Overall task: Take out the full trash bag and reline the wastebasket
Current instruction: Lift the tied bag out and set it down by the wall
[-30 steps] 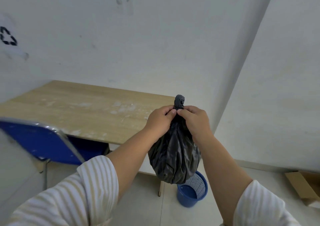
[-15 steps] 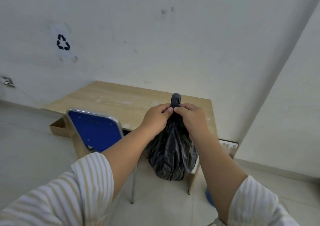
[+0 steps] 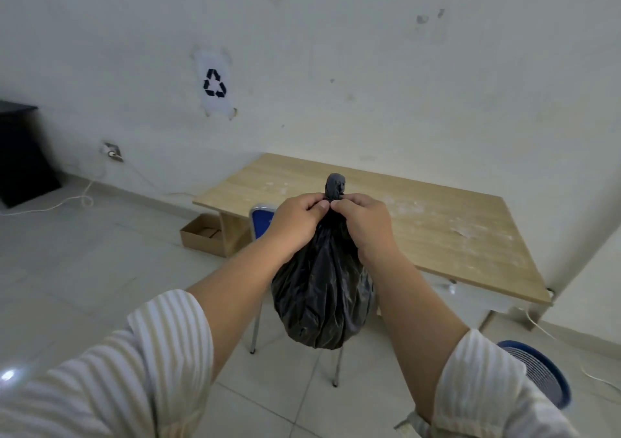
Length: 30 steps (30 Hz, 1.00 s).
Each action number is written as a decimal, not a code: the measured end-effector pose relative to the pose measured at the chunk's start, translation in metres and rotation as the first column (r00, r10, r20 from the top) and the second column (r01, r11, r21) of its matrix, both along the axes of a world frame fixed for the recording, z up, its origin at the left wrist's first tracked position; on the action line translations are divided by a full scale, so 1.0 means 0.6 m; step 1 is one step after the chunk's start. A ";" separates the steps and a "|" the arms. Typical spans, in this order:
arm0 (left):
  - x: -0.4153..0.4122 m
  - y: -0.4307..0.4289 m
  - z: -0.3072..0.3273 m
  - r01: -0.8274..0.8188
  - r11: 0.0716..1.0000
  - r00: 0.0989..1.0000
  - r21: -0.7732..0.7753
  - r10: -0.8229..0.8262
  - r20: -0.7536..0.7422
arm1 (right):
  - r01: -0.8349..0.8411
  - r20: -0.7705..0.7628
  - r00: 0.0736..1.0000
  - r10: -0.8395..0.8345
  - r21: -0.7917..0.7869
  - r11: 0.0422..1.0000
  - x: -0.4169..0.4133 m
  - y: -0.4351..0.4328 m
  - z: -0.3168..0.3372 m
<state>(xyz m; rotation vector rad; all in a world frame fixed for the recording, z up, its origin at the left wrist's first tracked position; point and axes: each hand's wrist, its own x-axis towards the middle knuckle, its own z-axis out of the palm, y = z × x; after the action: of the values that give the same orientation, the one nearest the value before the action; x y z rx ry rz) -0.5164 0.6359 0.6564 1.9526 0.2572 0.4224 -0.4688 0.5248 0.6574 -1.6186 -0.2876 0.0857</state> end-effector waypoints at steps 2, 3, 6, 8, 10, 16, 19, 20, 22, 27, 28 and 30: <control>-0.005 0.051 -0.004 -0.035 0.999 0.999 0.008 0.035 0.008 | -0.034 0.006 0.999 0.034 -0.008 0.999 0.003 0.054 -0.003; -0.006 0.077 -0.007 -0.052 0.999 0.999 0.005 0.052 0.010 | -0.051 0.009 0.999 0.051 -0.010 0.999 0.006 0.081 -0.005; 0.000 0.152 -0.014 -0.101 0.995 0.995 -0.001 0.101 0.011 | -0.101 0.008 0.995 0.101 -0.013 0.995 0.023 0.162 -0.014; 0.010 0.203 -0.018 -0.130 0.991 0.992 0.017 0.129 0.012 | -0.134 0.005 0.991 0.134 -0.006 0.991 0.037 0.215 -0.019; 0.024 0.254 -0.017 -0.147 0.988 0.989 0.041 0.146 0.004 | -0.163 -0.007 0.987 0.163 0.007 0.987 0.056 0.267 -0.021; 0.063 0.412 -0.002 -0.244 0.970 0.970 0.016 0.244 -0.004 | -0.259 -0.037 0.965 0.260 0.009 0.966 0.112 0.436 -0.004; 0.071 0.474 0.001 -0.274 0.961 0.962 -0.035 0.274 0.002 | -0.293 -0.022 0.956 0.293 -0.012 0.956 0.128 0.509 0.000; 0.074 0.500 0.001 -0.281 0.958 0.959 -0.049 0.282 0.006 | -0.301 -0.015 0.953 0.301 -0.021 0.953 0.133 0.538 0.000; 0.080 0.553 -0.001 -0.296 0.953 0.955 -0.065 0.297 0.013 | -0.313 0.008 0.950 0.313 -0.032 0.949 0.142 0.593 -0.001; 0.096 0.709 0.000 -0.277 0.960 0.960 -0.037 0.278 0.036 | -0.306 0.021 0.952 0.307 -0.024 0.952 0.165 0.749 -0.006; 0.100 0.743 -0.002 -0.267 0.963 0.963 -0.029 0.267 0.030 | -0.297 0.016 0.955 0.298 -0.017 0.955 0.169 0.781 -0.008; 0.110 0.816 -0.006 -0.239 0.971 0.971 -0.019 0.239 0.014 | -0.276 0.008 0.961 0.276 -0.006 0.961 0.175 0.850 -0.012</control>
<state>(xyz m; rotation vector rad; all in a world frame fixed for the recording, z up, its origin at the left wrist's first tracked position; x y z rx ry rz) -0.4504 1.1255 0.6527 1.9074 0.4870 0.5907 -0.3637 1.0346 0.6501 -1.5754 -0.5198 0.2934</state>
